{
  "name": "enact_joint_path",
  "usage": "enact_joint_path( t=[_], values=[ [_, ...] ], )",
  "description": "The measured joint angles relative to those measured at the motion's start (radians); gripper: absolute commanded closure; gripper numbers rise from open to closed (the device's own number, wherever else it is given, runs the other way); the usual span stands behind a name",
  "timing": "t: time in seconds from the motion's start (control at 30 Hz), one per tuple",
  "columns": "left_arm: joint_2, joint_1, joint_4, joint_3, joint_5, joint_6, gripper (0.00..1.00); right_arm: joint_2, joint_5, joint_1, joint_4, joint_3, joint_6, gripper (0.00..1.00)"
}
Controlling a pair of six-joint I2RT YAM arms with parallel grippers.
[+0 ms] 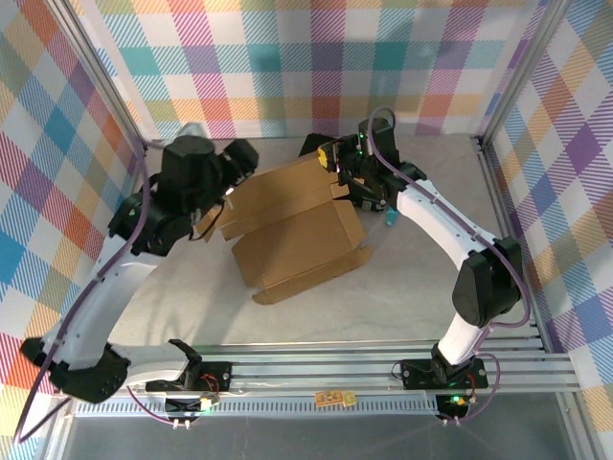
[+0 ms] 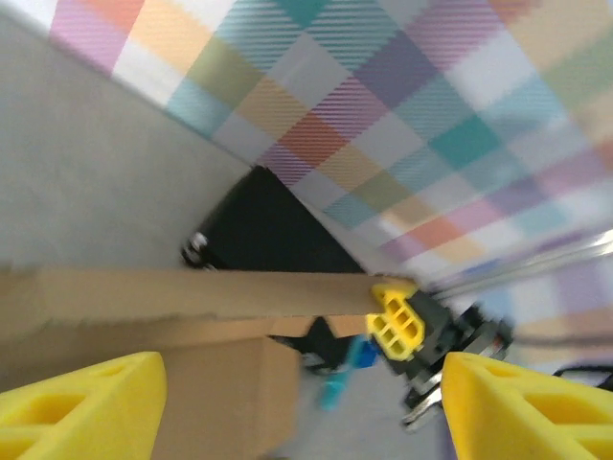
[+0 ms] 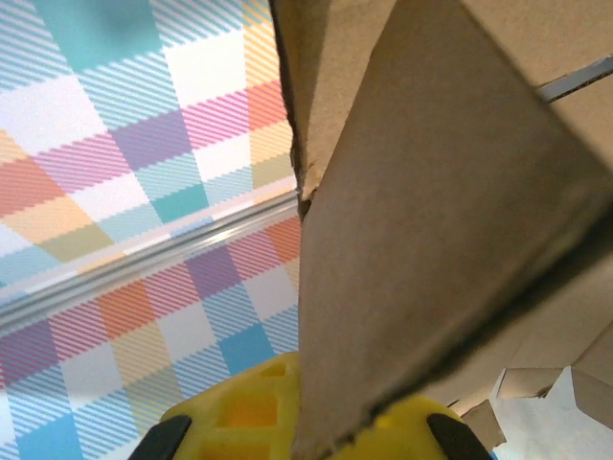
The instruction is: Fold the paper box
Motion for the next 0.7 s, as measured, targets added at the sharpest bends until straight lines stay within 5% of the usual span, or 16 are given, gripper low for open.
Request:
enact_joint_path(
  t=[0.17,0.43,0.7],
  values=[
    [0.007,0.103,0.137,-0.151,0.161,-0.293,0.28,-0.038,0.019,-0.001,0.04,-0.036,0.026,1.0],
    [0.078,0.126,0.287,-0.262,0.27,-0.515,0.4,-0.105,0.033,-0.001,0.072,-0.08,0.053,1.0],
    [0.106,0.166,0.471,-0.314,0.267,-0.59,0.88,-0.122,0.047,-0.001,0.075,-0.117,0.066,1.0]
  ],
)
